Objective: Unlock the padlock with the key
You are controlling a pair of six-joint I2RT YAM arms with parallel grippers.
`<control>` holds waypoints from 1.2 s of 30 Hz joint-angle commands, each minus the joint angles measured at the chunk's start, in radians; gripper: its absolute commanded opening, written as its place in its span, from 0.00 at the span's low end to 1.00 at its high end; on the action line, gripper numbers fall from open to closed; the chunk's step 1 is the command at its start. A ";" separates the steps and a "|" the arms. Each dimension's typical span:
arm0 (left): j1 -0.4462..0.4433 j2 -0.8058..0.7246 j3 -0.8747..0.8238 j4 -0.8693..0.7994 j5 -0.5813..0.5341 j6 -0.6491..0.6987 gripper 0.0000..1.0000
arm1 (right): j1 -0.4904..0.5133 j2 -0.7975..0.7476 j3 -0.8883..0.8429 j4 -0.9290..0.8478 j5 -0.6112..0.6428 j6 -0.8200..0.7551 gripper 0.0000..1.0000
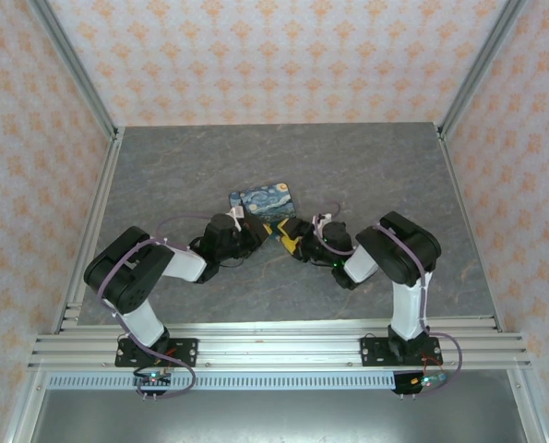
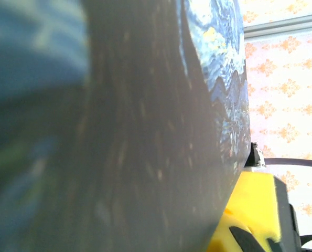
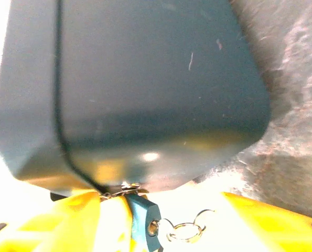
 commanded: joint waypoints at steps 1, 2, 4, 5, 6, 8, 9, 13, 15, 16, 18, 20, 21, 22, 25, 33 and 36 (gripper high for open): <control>-0.011 0.004 0.001 0.010 0.032 -0.015 0.00 | -0.029 -0.053 -0.069 0.000 0.032 -0.046 0.64; -0.009 0.004 0.002 0.005 0.034 -0.014 0.00 | -0.035 -0.066 -0.087 -0.005 0.031 -0.051 0.64; -0.007 0.003 0.008 -0.004 0.040 -0.020 0.00 | -0.046 -0.118 -0.117 -0.059 0.023 -0.085 0.65; -0.007 0.002 0.010 -0.008 0.044 -0.022 0.00 | -0.047 -0.148 -0.121 -0.109 0.019 -0.112 0.65; -0.006 0.000 0.013 -0.013 0.046 -0.024 0.00 | -0.048 -0.188 -0.120 -0.184 0.016 -0.153 0.64; -0.005 -0.006 0.021 -0.035 0.052 -0.022 0.00 | -0.047 -0.270 -0.101 -0.345 0.008 -0.249 0.64; -0.004 -0.011 0.025 -0.050 0.057 -0.021 0.00 | -0.048 -0.316 -0.088 -0.437 0.010 -0.307 0.63; -0.002 -0.024 0.041 -0.097 0.072 -0.023 0.00 | -0.028 -0.477 -0.007 -0.804 0.064 -0.573 0.54; -0.001 -0.029 0.051 -0.117 0.081 -0.026 0.00 | 0.004 -0.530 0.040 -0.954 0.123 -0.712 0.50; -0.001 -0.032 0.055 -0.128 0.085 -0.028 0.00 | 0.021 -0.541 0.060 -1.001 0.144 -0.763 0.48; -0.001 -0.036 0.068 -0.153 0.097 -0.030 0.00 | 0.059 -0.548 0.102 -1.084 0.191 -0.854 0.46; -0.001 -0.040 0.078 -0.173 0.102 -0.033 0.00 | 0.085 -0.535 0.128 -1.120 0.223 -0.904 0.45; 0.000 -0.044 0.084 -0.188 0.107 -0.034 0.00 | 0.096 -0.525 0.139 -1.129 0.240 -0.925 0.45; 0.001 -0.046 0.088 -0.197 0.111 -0.035 0.00 | 0.106 -0.517 0.147 -1.136 0.253 -0.941 0.45; 0.001 -0.052 0.099 -0.221 0.126 -0.045 0.00 | 0.143 -0.488 0.182 -1.168 0.309 -1.006 0.45; 0.001 -0.055 0.130 -0.275 0.155 -0.051 0.00 | 0.192 -0.428 0.236 -1.190 0.403 -1.116 0.47; 0.002 -0.053 0.137 -0.284 0.159 -0.051 0.00 | 0.201 -0.406 0.251 -1.192 0.404 -1.137 0.47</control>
